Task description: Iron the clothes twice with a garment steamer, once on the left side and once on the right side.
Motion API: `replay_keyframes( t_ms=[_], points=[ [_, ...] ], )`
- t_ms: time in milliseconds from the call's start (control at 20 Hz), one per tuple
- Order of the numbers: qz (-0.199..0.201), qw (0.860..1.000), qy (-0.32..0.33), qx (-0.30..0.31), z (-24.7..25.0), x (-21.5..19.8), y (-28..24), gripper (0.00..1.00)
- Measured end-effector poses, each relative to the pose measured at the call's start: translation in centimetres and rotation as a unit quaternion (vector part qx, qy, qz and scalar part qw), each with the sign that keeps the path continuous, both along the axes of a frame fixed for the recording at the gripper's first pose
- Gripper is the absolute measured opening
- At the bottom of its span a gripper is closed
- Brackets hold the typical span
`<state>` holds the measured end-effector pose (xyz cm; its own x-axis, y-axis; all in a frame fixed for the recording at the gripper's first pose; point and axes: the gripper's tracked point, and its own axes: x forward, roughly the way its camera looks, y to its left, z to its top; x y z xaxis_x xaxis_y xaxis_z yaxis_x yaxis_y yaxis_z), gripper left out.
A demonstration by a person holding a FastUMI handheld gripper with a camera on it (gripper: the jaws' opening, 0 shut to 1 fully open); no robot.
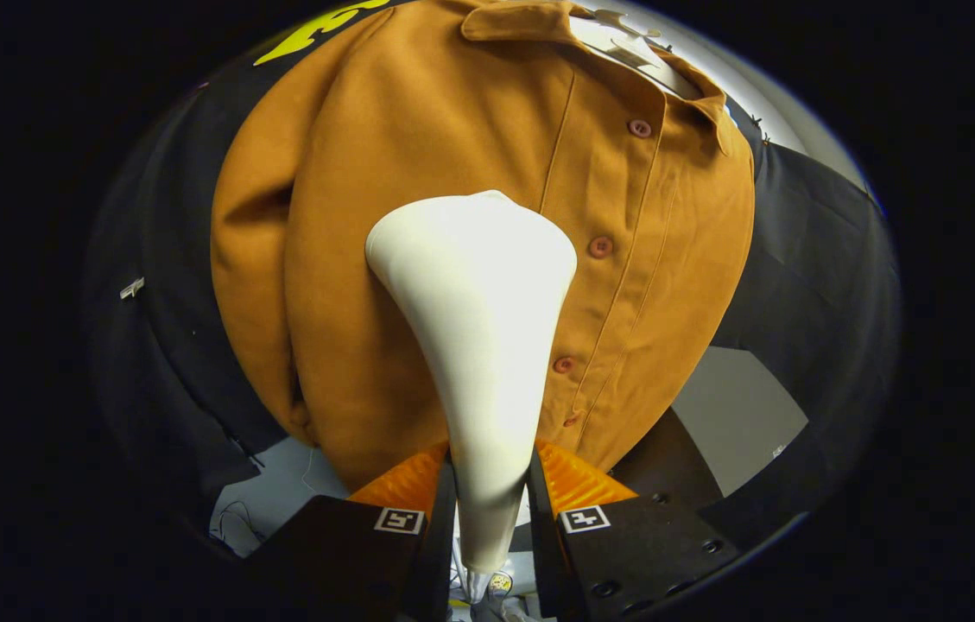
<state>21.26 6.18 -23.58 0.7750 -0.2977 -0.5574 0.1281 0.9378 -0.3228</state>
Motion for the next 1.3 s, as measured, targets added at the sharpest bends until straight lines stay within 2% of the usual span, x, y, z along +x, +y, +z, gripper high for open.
replay_keyframes(
  t_ms=[350, 950, 1100, 1300],
  points=[
    [-0.002, 0.998, 0.064, 0.012, -5.2, -2.3, -0.9, 0.43],
    [-0.007, 0.989, 0.145, 0.030, -10.6, -5.8, -2.2, 0.43],
    [-0.007, 0.988, 0.154, 0.030, -11.1, -6.7, -2.9, 0.43],
    [-0.008, 0.990, 0.137, 0.031, -8.9, -7.5, -3.5, 0.43]
  ],
)
